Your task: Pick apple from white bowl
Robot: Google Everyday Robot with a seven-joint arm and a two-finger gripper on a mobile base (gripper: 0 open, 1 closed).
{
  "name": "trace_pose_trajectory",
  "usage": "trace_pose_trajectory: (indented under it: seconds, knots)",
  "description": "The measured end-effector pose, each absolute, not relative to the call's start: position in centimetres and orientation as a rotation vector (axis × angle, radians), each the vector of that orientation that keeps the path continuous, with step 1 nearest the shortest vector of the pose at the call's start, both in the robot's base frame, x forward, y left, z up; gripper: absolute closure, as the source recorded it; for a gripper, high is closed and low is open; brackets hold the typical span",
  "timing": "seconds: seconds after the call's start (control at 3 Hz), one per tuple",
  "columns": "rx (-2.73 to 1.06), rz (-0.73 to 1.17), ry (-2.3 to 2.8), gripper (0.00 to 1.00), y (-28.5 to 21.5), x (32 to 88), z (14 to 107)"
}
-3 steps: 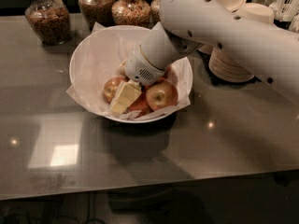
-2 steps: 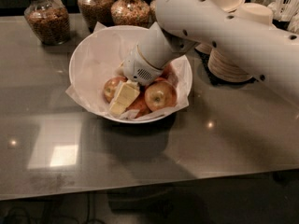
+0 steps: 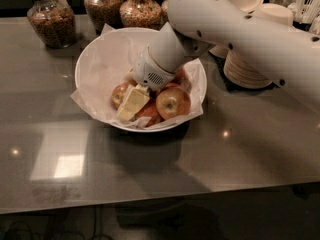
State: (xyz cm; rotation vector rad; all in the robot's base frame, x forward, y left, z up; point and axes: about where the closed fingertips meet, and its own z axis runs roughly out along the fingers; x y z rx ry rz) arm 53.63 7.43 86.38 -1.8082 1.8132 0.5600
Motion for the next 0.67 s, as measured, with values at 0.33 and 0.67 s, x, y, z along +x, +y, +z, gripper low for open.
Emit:
trace_pose_trajectory:
  seconds: [0.33, 0.67]
  knots:
    - [-1.808, 0.560, 1.813, 0.84, 7.43, 53.63, 86.38]
    - [-1.808, 0.560, 1.813, 1.00, 7.43, 53.63, 86.38]
